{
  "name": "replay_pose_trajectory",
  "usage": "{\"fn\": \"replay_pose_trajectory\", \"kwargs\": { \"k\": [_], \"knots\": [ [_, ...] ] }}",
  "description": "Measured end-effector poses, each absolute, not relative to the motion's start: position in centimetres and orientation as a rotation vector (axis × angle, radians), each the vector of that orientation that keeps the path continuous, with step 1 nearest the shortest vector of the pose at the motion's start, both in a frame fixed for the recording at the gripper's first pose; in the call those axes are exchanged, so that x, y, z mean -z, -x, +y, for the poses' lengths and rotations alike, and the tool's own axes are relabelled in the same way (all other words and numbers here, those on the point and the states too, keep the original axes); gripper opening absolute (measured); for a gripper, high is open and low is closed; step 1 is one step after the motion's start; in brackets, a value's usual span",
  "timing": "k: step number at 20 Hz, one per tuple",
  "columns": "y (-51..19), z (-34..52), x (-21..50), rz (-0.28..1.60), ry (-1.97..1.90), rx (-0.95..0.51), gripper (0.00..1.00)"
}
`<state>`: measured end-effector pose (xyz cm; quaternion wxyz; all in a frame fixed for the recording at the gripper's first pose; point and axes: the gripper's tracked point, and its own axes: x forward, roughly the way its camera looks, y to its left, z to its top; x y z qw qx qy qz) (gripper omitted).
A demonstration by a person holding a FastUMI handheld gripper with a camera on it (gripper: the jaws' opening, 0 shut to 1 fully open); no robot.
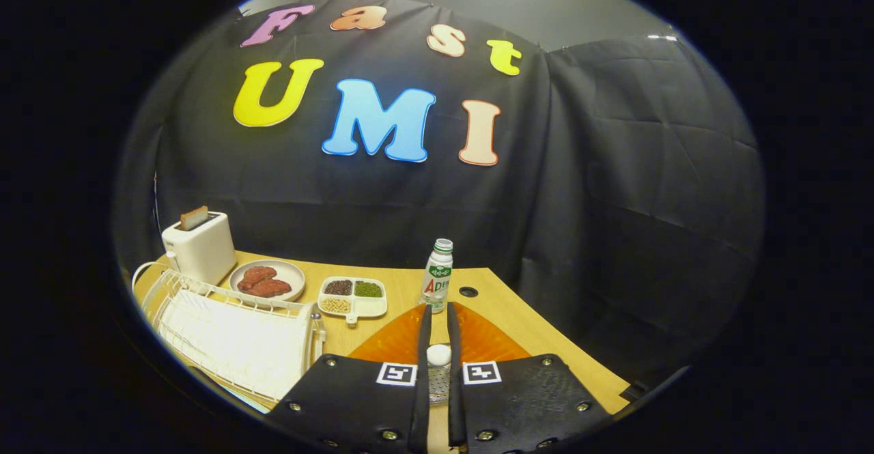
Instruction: Take the plate from the dish rack, then take the spoon from the basket and place it into the plate.
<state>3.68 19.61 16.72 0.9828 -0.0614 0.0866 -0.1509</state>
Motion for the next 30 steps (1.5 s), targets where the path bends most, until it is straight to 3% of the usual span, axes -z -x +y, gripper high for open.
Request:
{"fn": "replay_pose_trajectory", "kwargs": {
  "k": [9, 20, 30],
  "knots": [
    [2.6, 33.1, -18.8, 0.152, 0.098, 0.045, 0.1],
    [9.8, 45.8, -11.4, 0.288, 0.109, -0.274, 0.1],
    [10.2, 49.9, -5.5, 0.406, 0.136, -0.372, 0.1]
  ]
}}
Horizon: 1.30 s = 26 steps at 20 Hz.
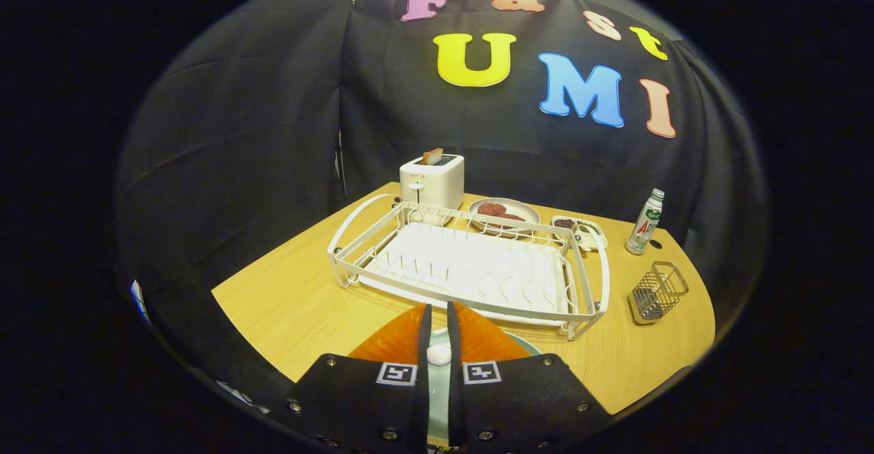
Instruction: Take the plate from the dish rack, then take the spoon from the basket and place it into the plate.
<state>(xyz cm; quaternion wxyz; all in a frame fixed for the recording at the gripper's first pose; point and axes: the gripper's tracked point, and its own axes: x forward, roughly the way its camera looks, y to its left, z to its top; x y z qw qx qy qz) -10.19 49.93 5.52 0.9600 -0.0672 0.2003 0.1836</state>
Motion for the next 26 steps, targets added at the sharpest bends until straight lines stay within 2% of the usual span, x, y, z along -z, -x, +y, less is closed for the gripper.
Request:
{"fn": "replay_pose_trajectory", "kwargs": {
  "k": [6, 10, 17, 19, 26],
  "knots": [
    [9.8, 49.6, -5.4, 0.404, 0.132, -0.405, 0.11],
    [9.6, 49.2, -5.7, 0.381, 0.158, -0.432, 0.16],
    [8.9, 48.0, -6.5, 0.361, 0.157, -0.414, 0.16],
    [8.4, 47.4, -7.3, 0.344, 0.163, -0.394, 0.27],
    [7.3, 46.3, -8.4, 0.331, 0.151, -0.372, 0.27]
  ]
}}
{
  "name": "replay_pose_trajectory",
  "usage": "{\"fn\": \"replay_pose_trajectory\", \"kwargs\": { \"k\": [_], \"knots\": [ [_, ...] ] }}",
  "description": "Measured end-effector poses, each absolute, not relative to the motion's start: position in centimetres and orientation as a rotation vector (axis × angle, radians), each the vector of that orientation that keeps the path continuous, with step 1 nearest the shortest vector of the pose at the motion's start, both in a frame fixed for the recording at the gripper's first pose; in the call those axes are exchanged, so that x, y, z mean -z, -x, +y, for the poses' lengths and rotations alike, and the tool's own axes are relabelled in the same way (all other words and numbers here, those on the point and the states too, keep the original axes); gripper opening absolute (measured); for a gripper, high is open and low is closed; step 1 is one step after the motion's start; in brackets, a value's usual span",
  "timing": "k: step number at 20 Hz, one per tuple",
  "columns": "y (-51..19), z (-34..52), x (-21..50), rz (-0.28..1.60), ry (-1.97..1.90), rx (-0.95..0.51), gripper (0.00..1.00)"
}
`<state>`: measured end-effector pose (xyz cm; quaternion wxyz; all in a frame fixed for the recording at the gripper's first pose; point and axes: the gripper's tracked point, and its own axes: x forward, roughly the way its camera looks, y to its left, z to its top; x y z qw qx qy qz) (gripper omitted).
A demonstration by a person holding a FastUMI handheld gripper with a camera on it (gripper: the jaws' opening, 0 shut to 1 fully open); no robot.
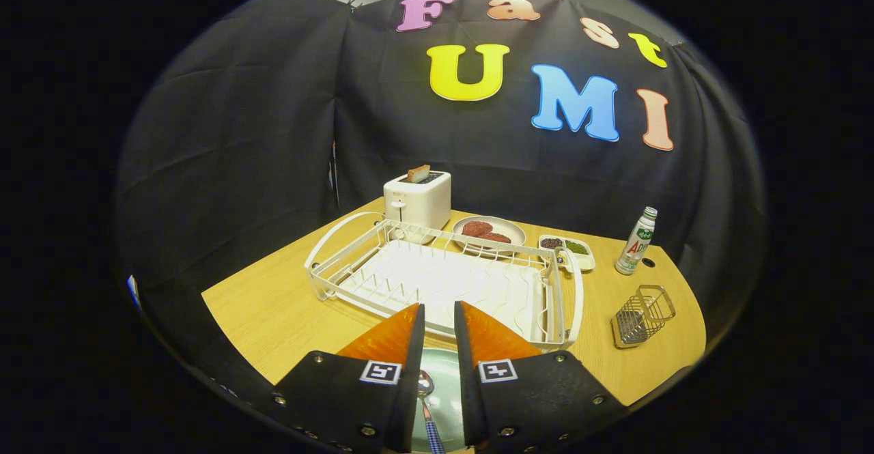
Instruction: Take the plate from the dish rack, then take the spoon from the basket and place it into the plate.
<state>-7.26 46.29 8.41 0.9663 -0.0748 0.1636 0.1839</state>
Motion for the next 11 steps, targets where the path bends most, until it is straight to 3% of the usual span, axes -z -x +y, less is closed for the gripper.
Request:
{"fn": "replay_pose_trajectory", "kwargs": {
  "k": [4, 11],
  "knots": [
    [6.8, 44.9, -10.5, 0.304, 0.142, -0.335, 0.27],
    [5.4, 39.6, -24.3, 0.069, 0.057, -0.185, 0.27]
  ]
}}
